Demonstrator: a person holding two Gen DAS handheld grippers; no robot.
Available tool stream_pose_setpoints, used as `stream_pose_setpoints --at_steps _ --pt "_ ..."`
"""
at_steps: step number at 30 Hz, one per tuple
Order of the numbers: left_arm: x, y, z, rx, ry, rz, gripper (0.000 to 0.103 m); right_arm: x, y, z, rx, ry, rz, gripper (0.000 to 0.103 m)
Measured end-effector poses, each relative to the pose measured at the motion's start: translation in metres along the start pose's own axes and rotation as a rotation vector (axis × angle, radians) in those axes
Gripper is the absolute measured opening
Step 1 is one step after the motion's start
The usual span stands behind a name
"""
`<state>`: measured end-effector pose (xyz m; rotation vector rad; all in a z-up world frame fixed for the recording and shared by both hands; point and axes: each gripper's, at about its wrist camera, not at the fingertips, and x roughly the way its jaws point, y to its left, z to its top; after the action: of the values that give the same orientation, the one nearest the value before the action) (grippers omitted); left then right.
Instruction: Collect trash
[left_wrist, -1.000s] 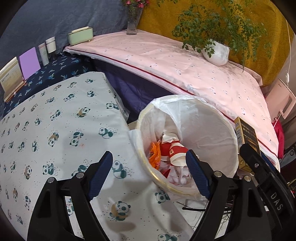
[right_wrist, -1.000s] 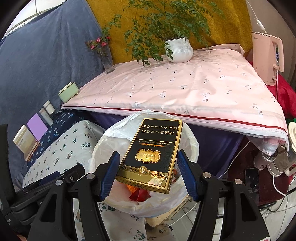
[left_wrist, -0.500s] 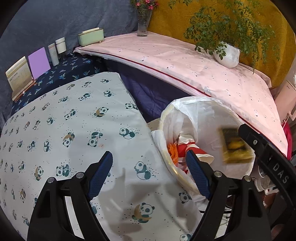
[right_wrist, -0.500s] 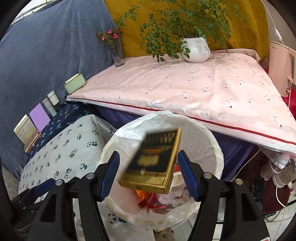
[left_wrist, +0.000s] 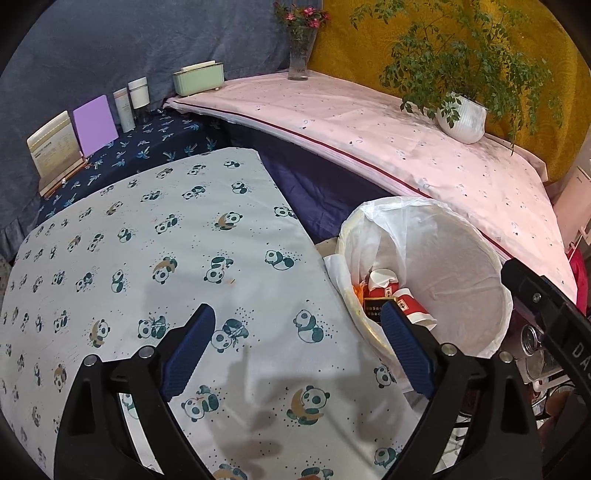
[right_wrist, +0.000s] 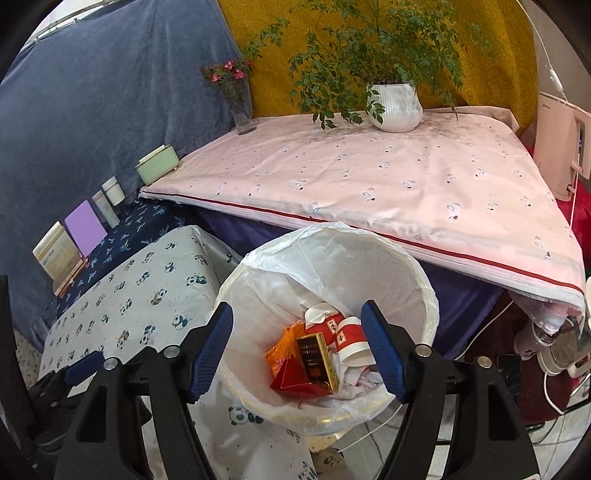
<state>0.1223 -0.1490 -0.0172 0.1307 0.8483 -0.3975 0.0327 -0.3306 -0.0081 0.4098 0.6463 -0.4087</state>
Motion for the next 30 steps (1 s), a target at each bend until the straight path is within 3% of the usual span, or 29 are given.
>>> stream_pose_setpoints --at_steps 8,24,28,30 --pt "-0.021 0.001 -0.012 0.008 -0.019 0.012 0.088 -0.029 0.005 -0.01 -0.079 -0.013 -0.03 0.082" --pt "-0.047 -0.001 -0.034 0.045 -0.034 0.029 0.09 -0.063 0.0 -0.031 -0.145 -0.006 -0.073 0.086" --pt "-0.052 -0.002 -0.039 0.054 -0.044 0.042 0.094 -0.063 -0.004 -0.035 -0.153 0.015 -0.079 0.096" --pt "-0.053 -0.003 -0.04 0.057 -0.043 0.04 0.094 -0.064 -0.003 -0.038 -0.163 0.009 -0.08 0.096"
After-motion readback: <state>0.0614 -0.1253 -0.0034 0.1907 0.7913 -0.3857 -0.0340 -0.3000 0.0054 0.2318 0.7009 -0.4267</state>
